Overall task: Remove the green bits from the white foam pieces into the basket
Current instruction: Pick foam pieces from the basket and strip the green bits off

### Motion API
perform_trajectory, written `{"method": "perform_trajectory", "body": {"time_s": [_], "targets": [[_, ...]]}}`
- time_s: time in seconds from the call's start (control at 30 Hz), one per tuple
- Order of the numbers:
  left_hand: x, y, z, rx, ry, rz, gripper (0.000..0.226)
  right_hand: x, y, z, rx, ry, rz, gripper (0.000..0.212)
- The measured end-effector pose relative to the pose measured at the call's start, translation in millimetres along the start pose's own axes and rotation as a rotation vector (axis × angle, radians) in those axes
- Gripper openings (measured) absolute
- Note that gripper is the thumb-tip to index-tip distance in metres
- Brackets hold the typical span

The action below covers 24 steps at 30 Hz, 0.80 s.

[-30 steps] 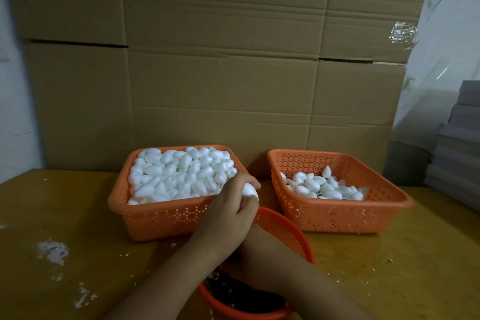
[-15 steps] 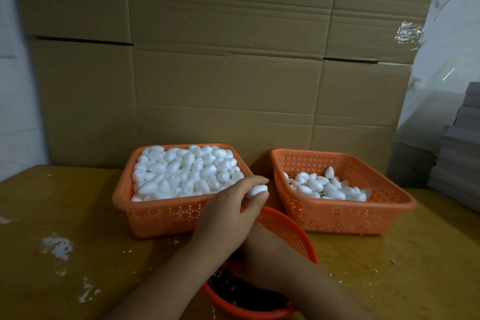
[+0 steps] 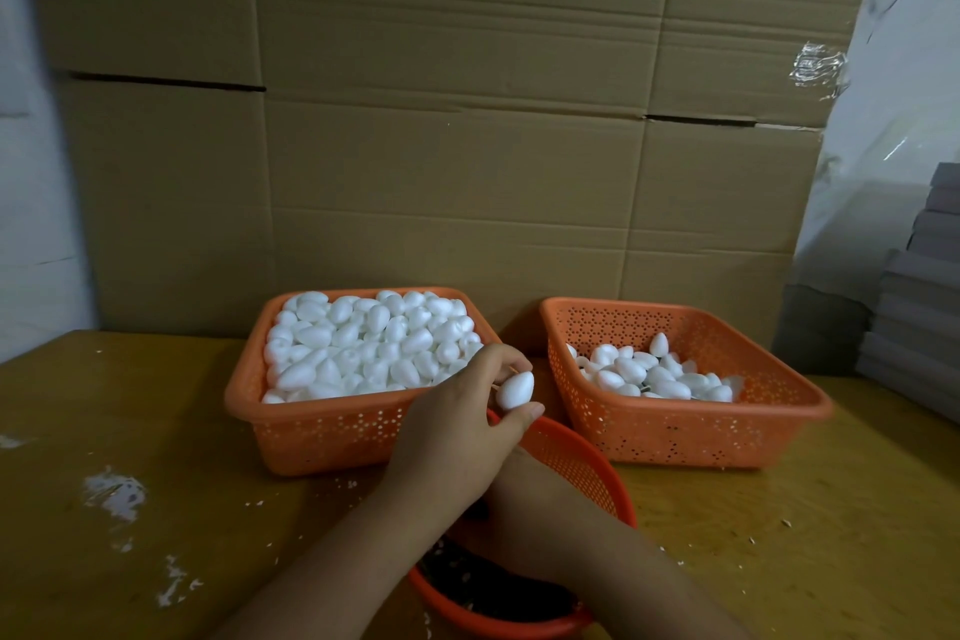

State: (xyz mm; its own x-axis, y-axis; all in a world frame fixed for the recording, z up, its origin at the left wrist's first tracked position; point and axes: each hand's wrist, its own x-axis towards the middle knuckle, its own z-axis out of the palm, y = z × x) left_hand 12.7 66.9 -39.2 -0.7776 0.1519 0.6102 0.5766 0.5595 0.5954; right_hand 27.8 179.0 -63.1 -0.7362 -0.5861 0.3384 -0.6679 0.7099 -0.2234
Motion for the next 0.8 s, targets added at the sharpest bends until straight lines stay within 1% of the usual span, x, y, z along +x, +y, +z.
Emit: {"method": "perform_trajectory", "body": {"time_s": [0.33, 0.6, 0.73, 0.8], "targets": [[-0.3, -1.2, 0.0, 0.001, 0.009, 0.056, 0.034, -0.6, -1.8, -1.1, -0.033, -0.014, 0.006, 0.038], [0.1, -1.6, 0.5, -0.024, 0.007, 0.073, 0.036, -0.3, -4.0, -4.7, -0.036, -0.028, 0.009, 0.035], [0.7, 0.0, 0.9, -0.032, 0.015, 0.127, 0.039, 0.4, 0.4, 0.0, -0.057, -0.020, 0.019, 0.037], [1.4, 0.9, 0.3, -0.048, 0.007, 0.167, 0.041, 2.0, 2.9, 6.1, -0.093, -0.071, 0.034, 0.039]]}}
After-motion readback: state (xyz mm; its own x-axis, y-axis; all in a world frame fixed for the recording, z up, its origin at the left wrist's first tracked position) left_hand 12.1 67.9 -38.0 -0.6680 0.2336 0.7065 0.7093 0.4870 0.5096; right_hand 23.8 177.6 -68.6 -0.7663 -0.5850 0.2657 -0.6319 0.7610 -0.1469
